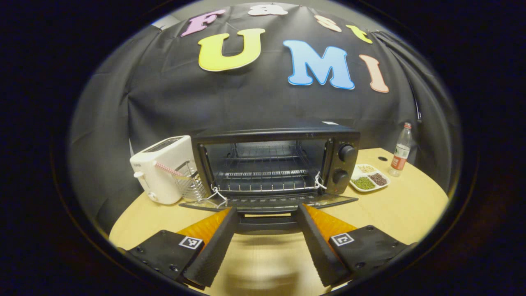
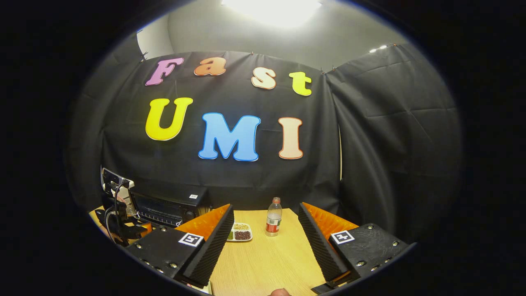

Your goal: Open the electric oven with the left hand, put the food in, and close the electric oven.

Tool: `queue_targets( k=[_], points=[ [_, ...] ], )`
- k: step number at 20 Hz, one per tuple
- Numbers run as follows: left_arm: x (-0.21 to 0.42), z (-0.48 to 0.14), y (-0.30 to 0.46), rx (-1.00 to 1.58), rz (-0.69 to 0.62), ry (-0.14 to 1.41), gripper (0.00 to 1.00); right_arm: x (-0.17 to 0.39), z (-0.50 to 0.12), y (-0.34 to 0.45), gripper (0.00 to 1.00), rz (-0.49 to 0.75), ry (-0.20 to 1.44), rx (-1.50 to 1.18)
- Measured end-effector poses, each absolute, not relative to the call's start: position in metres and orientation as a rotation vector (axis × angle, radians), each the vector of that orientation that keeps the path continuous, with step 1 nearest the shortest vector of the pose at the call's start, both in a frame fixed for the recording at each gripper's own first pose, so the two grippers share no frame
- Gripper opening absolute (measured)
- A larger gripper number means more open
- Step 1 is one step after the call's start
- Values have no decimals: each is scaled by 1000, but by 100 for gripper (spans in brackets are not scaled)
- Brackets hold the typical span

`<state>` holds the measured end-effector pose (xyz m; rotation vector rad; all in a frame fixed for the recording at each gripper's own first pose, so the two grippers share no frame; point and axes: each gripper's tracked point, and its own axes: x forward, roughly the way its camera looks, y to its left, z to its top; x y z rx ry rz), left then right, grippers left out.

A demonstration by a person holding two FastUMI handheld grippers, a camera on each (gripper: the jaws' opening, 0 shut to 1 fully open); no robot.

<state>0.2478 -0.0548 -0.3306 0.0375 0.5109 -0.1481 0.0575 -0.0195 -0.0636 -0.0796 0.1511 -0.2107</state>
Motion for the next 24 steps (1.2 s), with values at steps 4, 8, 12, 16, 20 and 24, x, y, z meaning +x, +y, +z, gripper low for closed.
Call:
queue_targets(
  k=[4,8,12,16,20,24],
  points=[
    [235,-346,-53,10,-146,563,100,54,-67,-16,97,-188,168,-83],
    [225,-357,-54,15,-154,587,97,52,-69,-14,97,-169,176,-96],
    [215,-366,-56,17,-152,611,97,48,-74,-10,97,-149,195,-97],
    [208,-343,-50,26,-149,571,98,48,-75,-2,97,-113,196,-87],
    [202,-274,-40,39,-144,433,97,51,-84,14,97,-48,226,-65],
    [185,-194,-29,26,-134,286,92,52,-98,38,97,48,258,-28]
  ],
)
